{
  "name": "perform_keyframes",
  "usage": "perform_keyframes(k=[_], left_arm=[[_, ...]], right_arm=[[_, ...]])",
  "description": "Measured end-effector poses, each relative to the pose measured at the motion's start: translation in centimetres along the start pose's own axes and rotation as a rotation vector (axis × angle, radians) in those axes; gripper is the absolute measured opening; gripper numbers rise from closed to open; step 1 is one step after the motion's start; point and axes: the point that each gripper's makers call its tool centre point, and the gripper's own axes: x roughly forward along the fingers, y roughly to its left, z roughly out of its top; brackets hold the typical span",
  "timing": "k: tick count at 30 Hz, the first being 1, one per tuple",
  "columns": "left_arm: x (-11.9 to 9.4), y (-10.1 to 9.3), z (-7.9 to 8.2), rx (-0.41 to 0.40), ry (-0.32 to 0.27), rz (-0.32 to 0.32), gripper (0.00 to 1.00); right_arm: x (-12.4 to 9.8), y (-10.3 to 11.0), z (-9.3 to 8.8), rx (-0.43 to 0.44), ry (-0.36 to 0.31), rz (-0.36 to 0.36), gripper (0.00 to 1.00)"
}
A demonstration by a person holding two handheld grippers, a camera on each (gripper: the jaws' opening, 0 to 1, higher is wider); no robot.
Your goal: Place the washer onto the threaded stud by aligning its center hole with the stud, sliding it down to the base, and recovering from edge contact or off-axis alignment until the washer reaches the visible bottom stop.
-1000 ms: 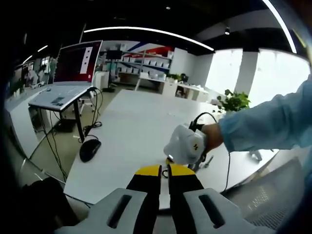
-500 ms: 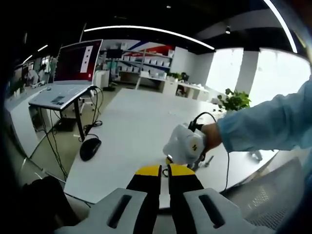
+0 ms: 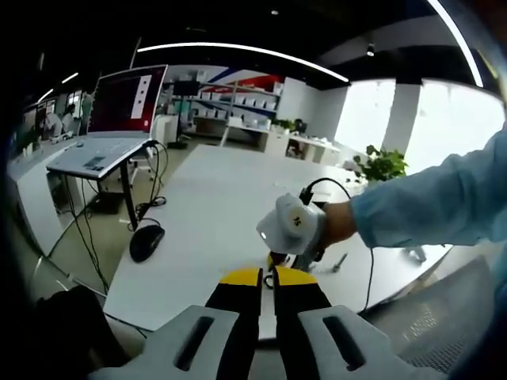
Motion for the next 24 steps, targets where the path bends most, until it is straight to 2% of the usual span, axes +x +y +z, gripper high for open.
perform_keyframes(k=[4, 8, 9, 10, 12, 15, 24], left_arm=[[0.0, 0.0, 0.0, 0.0, -0.002, 0.0, 0.02], [0.0, 0.0, 0.0, 0.0, 0.0, 0.0, 0.02], [0.0, 0.0, 0.0, 0.0, 0.0, 0.0, 0.02], [0.0, 0.0, 0.0, -0.001, -0.001, 0.001, 0.02], [0.0, 0.0, 0.0, -0.002, -0.004, 0.002, 0.02], [0.0, 0.0, 0.0, -0.002, -0.003, 0.001, 0.02], [0.0, 0.0, 0.0, -0.002, -0.003, 0.001, 0.02]], right_arm=[[0.1, 0.2, 0.2, -0.051, 0.003, -0.006, 0.37], [0.2, -0.2, 0.2, -0.04, -0.005, -0.005, 0.34], [0.2, -0.4, 0.3, -0.017, -0.024, -0.009, 0.31], [0.2, -0.7, 0.8, 0.018, -0.07, -0.016, 0.27], [0.2, -0.9, 0.6, 0.061, -0.081, -0.01, 0.25], [0.2, -0.7, 0.7, 0.021, -0.074, -0.025, 0.24], [0.2, -0.8, 0.6, 0.032, -0.099, -0.036, 0.23]])
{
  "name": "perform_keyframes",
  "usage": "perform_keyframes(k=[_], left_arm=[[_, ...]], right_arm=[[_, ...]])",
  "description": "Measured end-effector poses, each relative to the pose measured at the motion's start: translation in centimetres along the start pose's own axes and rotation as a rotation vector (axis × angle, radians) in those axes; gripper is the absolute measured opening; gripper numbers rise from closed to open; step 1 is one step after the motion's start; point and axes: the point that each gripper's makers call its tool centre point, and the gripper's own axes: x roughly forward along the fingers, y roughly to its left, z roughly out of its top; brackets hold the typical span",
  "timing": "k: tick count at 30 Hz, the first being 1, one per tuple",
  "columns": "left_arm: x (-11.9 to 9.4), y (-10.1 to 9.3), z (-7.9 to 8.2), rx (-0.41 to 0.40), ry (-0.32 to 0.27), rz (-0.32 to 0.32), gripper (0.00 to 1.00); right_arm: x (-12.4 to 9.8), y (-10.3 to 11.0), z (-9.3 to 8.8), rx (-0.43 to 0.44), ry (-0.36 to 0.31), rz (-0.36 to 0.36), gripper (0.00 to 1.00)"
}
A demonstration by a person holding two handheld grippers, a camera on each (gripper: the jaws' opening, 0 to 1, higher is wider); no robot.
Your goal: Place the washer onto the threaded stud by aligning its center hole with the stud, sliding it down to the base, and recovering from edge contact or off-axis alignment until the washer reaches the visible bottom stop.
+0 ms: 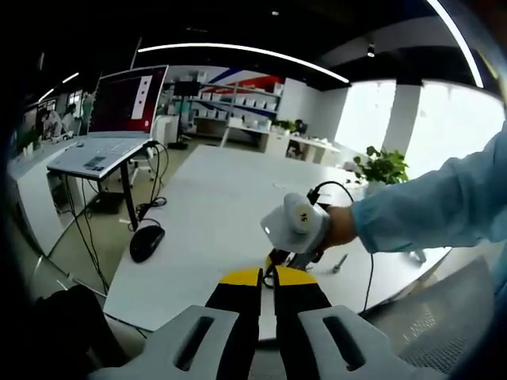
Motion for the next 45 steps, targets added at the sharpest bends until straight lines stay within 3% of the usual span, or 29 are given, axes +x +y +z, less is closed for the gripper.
perform_keyframes(k=[12, 19, 32, 45], left_arm=[[0.0, 0.0, -0.1, 0.001, 0.004, 0.0, 0.02], [0.0, 0.0, -0.2, 0.004, 0.014, 0.0, 0.02], [0.0, -0.1, -0.3, 0.006, 0.021, -0.001, 0.02], [0.0, -0.1, -0.3, 0.006, 0.021, -0.002, 0.02]], right_arm=[[-1.3, 0.3, -0.1, 0.015, -0.032, -0.011, 0.23], [-3.5, 0.4, 1.0, 0.029, -0.084, -0.032, 0.23], [-7.7, -0.2, 0.8, 0.04, -0.125, -0.091, 0.23], [-9.8, -1.7, -1.2, 0.019, -0.06, -0.14, 0.23]])
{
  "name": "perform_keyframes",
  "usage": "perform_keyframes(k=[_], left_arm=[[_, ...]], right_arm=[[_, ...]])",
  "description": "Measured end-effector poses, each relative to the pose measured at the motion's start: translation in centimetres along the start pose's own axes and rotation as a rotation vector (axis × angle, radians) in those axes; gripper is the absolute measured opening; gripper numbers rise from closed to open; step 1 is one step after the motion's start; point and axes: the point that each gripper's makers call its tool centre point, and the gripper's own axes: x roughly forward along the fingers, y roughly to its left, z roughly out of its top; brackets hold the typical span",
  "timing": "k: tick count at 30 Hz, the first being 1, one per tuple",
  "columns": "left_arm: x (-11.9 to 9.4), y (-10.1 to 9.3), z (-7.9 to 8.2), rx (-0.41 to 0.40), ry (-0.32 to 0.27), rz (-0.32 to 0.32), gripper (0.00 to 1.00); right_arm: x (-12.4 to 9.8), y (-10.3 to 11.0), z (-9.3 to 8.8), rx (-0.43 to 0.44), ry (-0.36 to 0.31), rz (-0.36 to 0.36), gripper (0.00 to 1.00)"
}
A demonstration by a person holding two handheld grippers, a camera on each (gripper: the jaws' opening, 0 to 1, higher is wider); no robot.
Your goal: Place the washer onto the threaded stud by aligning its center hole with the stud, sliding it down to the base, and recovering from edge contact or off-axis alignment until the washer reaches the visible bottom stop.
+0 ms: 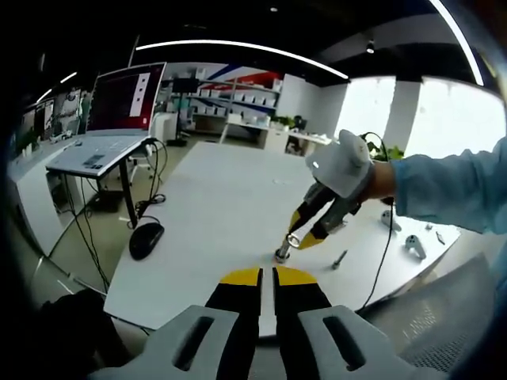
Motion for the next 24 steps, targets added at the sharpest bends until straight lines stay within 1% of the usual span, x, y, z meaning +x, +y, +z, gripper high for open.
perform_keyframes(k=[3, 9, 12, 18, 24], left_arm=[[0.0, 0.0, 0.0, -0.001, -0.001, 0.001, 0.02], [0.0, 0.0, 0.0, -0.001, -0.002, 0.001, 0.02], [0.0, 0.0, 0.1, -0.002, -0.003, 0.001, 0.02], [0.0, 0.0, 0.2, -0.005, -0.008, 0.0, 0.02], [0.0, 0.0, 0.2, -0.006, -0.01, 0.001, 0.02]], right_arm=[[0.0, -0.6, -0.5, -0.004, 0.021, -0.009, 0.23], [0.4, -1.8, -1.0, 0.028, 0.033, -0.015, 0.23], [0.6, -1.8, -1.4, 0.038, 0.046, 0.0, 0.23], [1.1, -2.1, -1.6, 0.029, 0.066, 0.009, 0.22], [1.8, -2.0, -1.8, 0.003, 0.097, 0.023, 0.22]])
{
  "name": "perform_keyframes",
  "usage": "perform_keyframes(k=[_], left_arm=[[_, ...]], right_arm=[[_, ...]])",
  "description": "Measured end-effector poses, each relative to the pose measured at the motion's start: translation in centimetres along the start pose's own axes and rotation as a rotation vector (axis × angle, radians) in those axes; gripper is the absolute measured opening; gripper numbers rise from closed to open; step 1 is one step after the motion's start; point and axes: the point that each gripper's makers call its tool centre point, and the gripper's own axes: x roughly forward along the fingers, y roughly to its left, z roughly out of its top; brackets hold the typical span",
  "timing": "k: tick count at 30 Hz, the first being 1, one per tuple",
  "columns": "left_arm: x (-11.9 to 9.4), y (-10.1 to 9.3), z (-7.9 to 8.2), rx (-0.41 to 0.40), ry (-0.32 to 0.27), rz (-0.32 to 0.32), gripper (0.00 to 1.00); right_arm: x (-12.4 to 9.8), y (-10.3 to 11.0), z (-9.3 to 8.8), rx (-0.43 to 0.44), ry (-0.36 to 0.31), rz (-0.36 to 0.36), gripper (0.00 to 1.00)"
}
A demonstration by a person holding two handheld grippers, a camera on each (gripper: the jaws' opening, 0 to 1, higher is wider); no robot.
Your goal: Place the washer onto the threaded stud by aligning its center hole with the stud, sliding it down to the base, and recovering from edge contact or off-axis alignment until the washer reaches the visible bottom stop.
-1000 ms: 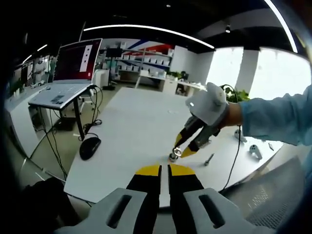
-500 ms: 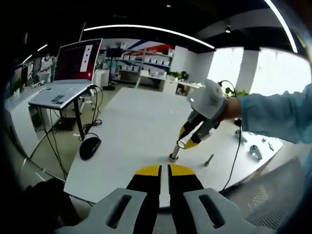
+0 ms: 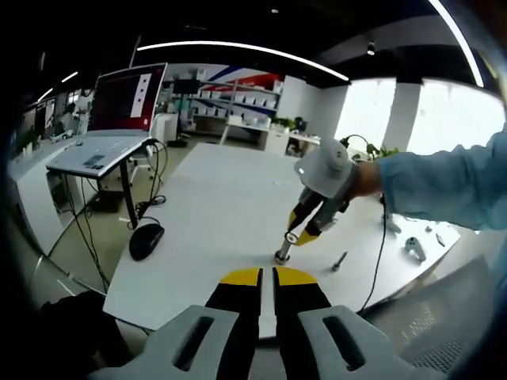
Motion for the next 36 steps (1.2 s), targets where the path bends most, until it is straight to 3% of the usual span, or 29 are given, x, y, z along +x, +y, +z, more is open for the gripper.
perform_keyframes(k=[36], left_arm=[[0.0, 0.1, 0.1, -0.007, -0.008, 0.002, 0.02]], right_arm=[[5.3, 0.7, -1.1, -0.008, 0.09, 0.045, 0.22]])
